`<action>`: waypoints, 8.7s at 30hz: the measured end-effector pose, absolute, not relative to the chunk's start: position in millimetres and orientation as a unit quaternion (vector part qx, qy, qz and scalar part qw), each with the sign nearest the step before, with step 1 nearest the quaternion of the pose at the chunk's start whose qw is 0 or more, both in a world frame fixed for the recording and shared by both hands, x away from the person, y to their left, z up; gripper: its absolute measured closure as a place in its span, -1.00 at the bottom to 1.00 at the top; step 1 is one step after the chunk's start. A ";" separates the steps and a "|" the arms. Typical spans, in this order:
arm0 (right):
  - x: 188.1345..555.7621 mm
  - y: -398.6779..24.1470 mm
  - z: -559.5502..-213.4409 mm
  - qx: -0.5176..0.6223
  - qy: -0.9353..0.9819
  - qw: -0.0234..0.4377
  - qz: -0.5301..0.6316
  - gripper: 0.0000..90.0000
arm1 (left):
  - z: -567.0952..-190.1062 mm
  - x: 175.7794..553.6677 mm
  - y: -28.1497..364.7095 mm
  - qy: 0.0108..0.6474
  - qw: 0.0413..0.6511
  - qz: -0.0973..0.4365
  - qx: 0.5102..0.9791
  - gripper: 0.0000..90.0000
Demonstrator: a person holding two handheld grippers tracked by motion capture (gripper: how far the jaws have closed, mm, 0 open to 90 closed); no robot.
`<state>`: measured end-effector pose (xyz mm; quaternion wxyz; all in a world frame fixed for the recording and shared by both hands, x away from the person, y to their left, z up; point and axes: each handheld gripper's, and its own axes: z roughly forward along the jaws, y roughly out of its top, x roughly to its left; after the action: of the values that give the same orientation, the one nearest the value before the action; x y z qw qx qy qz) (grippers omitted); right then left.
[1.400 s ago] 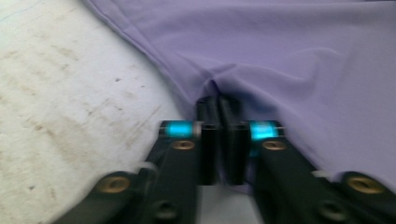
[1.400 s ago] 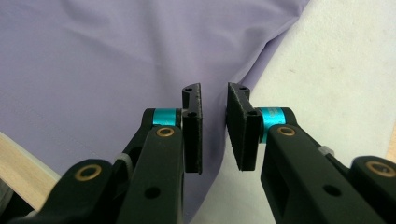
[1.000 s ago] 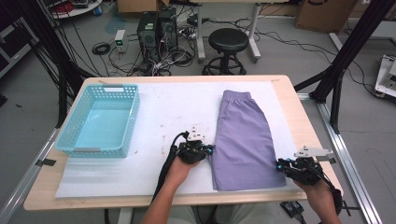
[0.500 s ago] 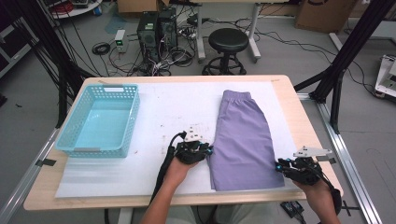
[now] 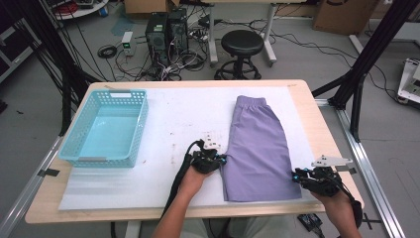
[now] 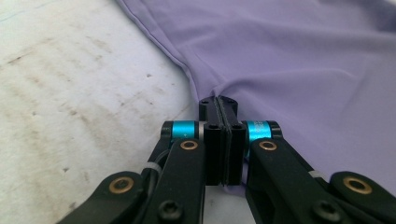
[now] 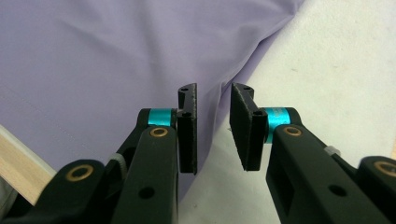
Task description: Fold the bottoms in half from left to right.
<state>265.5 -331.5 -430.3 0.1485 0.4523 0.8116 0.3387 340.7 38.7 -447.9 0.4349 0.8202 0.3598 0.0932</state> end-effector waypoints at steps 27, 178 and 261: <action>262.9 -327.6 -430.3 0.447 0.822 0.164 0.312 1.00 | -442.5 329.7 72.6 0.414 0.475 0.096 0.770 0.40; 507.3 -267.2 -425.1 0.504 0.774 0.220 0.315 0.78 | -415.9 329.4 130.2 0.391 0.524 0.148 0.742 -0.38; 437.9 -312.5 -420.7 0.516 0.769 0.211 0.313 0.73 | -413.9 324.3 143.5 0.389 0.548 0.144 0.727 -0.37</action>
<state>437.9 -312.5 -420.7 0.2107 0.5160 0.7689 0.3133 324.3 143.5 -413.9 0.5477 0.7267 0.3887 0.1445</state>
